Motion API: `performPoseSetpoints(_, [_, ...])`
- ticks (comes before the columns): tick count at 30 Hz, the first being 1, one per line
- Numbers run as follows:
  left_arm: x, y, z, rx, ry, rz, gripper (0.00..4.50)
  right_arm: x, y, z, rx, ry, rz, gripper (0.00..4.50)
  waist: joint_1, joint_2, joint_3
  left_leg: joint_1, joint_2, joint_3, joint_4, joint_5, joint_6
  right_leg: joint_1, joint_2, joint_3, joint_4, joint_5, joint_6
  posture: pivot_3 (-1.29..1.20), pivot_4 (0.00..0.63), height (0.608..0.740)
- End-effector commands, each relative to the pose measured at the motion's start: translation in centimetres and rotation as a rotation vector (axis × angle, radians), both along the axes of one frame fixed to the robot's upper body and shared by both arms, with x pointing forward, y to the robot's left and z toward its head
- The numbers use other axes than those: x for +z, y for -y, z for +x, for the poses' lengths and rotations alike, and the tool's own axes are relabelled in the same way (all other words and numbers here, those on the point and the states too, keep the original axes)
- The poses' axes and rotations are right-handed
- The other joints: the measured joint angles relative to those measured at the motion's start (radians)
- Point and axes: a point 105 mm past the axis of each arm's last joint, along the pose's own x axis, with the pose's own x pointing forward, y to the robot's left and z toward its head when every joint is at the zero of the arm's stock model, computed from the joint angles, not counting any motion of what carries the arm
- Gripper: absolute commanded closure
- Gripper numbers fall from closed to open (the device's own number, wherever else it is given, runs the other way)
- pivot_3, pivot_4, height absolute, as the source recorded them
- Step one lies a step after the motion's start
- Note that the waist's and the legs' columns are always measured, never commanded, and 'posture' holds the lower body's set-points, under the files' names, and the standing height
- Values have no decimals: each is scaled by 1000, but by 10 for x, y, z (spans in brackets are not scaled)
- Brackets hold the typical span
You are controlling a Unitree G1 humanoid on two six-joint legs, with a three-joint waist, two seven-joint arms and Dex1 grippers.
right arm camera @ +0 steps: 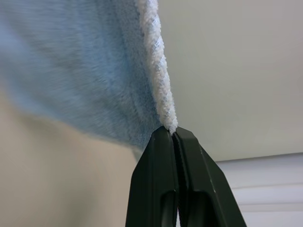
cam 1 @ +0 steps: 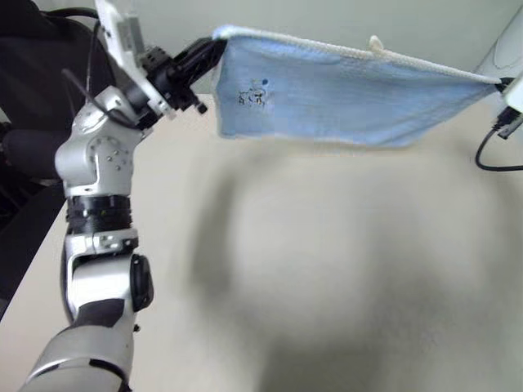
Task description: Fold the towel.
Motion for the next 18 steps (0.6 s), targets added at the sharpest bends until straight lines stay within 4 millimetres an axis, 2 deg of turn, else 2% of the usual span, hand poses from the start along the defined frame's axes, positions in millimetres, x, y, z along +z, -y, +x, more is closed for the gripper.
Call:
performPoseSetpoints(1, [-22,-6,-30,-53,-44,54,4461,-10,11,-24,49,-64,48,4500,0,0,0,-2,0,0,1,0,0,-1,0,0,-1,0,0,0,150,740])
performPoseSetpoints(7, [-126,5,-93,-140,-298,323,4461,-105,13,-69,117,-425,123,4500,13,-1,0,-5,0,0,1,-4,0,-2,1,0,-4,-1,2,0,150,740])
performPoseSetpoints(10, [-163,5,-118,-143,-411,383,4461,-141,12,-92,112,-566,181,4500,15,0,0,-3,0,0,1,-5,-2,-1,1,2,-2,-3,5,0,150,740])
performPoseSetpoints(12, [-173,2,-126,-131,-453,368,4461,-148,18,-99,76,-604,203,4500,13,-1,0,1,0,1,2,-6,-3,0,1,3,-2,-5,6,0,150,740])
performPoseSetpoints(14, [-177,-3,-130,-110,-486,341,4461,-147,20,-102,58,-631,214,4500,8,-1,1,10,2,1,2,-6,-8,5,1,4,3,-5,5,0,150,740])
performPoseSetpoints(15, [-179,-6,-131,-101,-500,334,4461,-146,21,-102,51,-641,208,4500,5,-1,1,17,2,1,1,-12,-12,10,1,4,7,-5,3,0,150,740])
performPoseSetpoints(18, [-181,-12,-134,-87,-526,310,4461,-144,21,-102,51,-665,207,4500,0,-1,1,34,2,1,0,-13,-10,28,0,4,14,-16,-15,0,150,740])
